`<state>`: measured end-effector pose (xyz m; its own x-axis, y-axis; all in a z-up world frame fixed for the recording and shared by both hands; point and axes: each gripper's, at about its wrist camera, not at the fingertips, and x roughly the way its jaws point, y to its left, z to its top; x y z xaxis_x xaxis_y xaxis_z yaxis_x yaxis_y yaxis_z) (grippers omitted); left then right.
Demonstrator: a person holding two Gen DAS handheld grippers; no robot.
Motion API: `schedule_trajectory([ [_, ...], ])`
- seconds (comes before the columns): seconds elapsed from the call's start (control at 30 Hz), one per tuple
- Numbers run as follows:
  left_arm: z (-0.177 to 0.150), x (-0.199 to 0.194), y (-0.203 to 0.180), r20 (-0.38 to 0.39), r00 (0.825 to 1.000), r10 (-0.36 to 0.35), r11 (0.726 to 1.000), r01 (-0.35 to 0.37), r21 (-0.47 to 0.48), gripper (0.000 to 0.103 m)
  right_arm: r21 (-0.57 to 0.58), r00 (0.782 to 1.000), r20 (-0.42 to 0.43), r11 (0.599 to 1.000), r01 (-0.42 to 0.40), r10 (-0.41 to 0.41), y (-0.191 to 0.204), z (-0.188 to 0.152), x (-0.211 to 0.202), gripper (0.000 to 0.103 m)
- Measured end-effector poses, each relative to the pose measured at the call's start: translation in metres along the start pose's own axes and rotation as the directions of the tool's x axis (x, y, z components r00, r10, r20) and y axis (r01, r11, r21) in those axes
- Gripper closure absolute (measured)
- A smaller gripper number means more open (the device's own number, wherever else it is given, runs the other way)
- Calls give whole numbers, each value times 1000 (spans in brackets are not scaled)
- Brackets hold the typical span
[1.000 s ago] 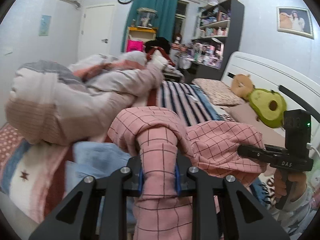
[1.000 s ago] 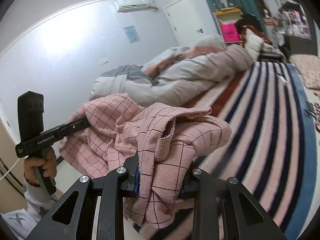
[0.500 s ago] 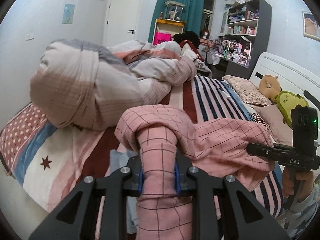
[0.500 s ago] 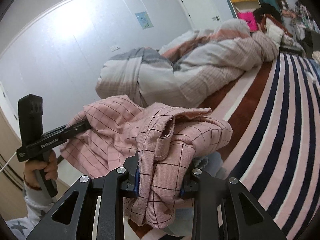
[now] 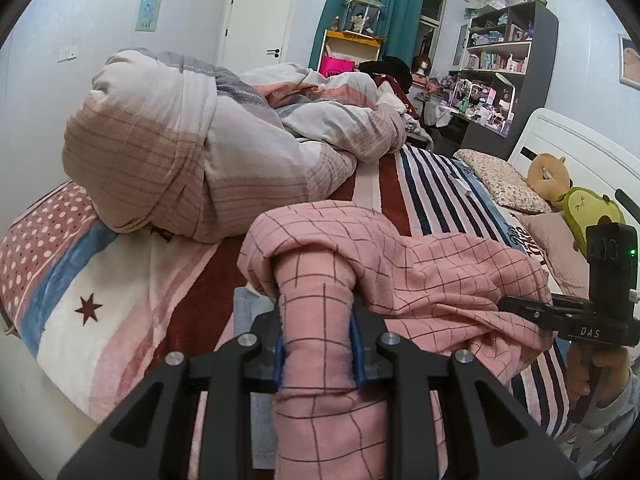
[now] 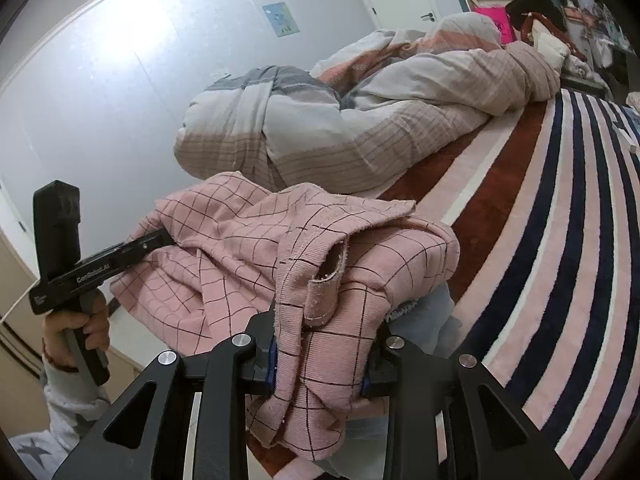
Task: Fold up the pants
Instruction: 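Carry the folded pants with both grippers toward the clothes pile, then lower the pants onto the clothes pile and open both grippers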
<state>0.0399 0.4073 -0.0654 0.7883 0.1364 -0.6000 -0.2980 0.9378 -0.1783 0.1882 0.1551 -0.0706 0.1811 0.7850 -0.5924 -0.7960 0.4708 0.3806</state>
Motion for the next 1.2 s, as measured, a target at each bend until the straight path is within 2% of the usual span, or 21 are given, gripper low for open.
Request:
schedule_trajectory([
  [0.13,2,-2,-6,1,1000,5,1000,-5,9,79,15,1000,-6,1000,0,0,-2,-1,-3,76],
  [0.43,5,-5,-12,2,1000,28,999,-28,37,77,-9,1000,-26,1000,14,-14,2,0,-6,73],
  [0.63,6,-10,-20,9,999,44,997,-44,56,66,-21,999,-34,999,24,-25,3,-2,-11,65],
  [0.7,7,-14,-22,17,999,46,997,-47,58,59,-21,999,-33,999,26,-26,4,-3,-14,65],
  [0.97,9,-39,-37,49,997,56,995,-60,76,51,-26,999,-18,999,30,-30,10,-4,-30,58],
  [1.2,5,-63,-53,69,996,61,995,-66,77,41,-32,999,6,999,34,-34,14,-14,-51,48],
])
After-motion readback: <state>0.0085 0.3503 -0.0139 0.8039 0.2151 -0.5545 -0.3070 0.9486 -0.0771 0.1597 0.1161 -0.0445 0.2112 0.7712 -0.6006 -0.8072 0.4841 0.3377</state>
